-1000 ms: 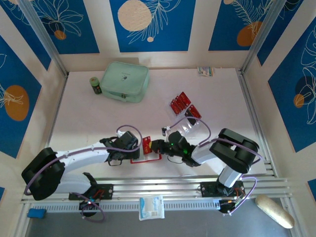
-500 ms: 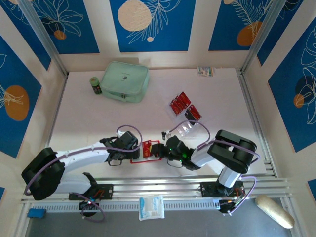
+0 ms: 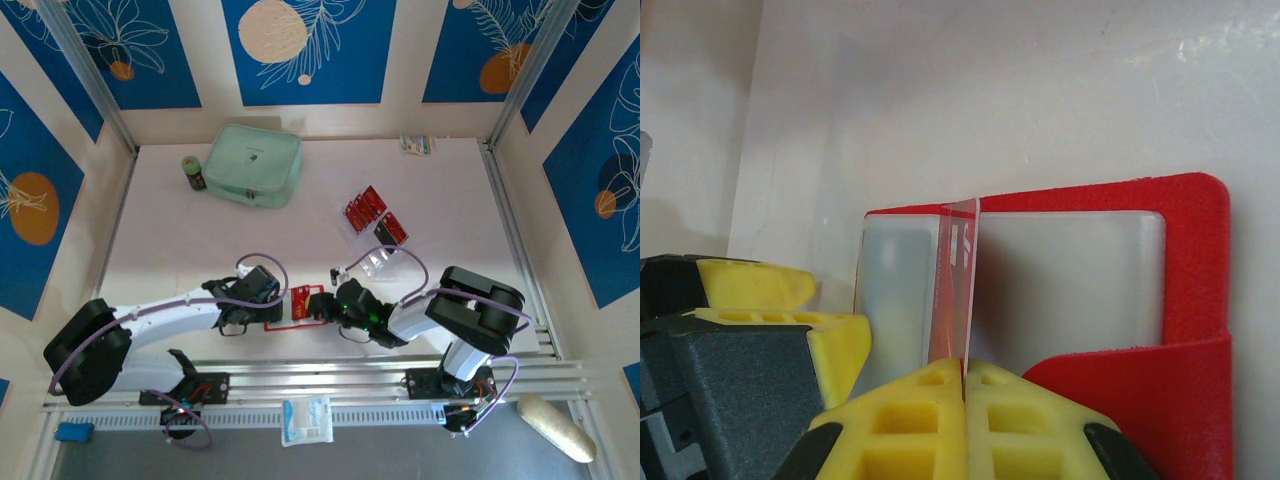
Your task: Put the credit cards into the card holder
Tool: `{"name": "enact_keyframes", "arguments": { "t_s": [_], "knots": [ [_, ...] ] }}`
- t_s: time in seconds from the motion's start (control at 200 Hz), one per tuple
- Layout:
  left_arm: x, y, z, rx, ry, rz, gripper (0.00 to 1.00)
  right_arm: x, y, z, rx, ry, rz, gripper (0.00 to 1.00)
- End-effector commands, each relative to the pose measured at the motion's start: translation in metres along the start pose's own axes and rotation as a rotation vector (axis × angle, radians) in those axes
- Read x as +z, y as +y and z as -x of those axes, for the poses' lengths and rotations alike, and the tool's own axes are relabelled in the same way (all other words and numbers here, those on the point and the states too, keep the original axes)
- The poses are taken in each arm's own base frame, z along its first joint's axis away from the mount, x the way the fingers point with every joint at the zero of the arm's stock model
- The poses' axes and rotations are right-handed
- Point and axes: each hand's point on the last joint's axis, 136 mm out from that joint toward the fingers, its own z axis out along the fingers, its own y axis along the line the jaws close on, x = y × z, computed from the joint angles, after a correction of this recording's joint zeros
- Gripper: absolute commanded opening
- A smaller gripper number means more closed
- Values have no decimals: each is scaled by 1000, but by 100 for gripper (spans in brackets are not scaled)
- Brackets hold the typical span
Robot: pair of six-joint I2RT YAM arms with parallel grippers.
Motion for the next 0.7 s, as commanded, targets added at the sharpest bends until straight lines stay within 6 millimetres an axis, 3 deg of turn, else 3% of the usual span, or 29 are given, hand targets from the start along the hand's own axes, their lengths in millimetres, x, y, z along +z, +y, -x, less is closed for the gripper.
{"name": "enact_keyframes", "arguments": {
  "t_s": [0.0, 0.695],
  "knots": [
    [0, 13, -4, 12, 17, 67, 94, 3, -16, -8, -3, 27, -70, 0],
    [0, 11, -3, 13, 15, 62, 94, 15, -8, -17, 13, 67, -47, 0]
  ]
}}
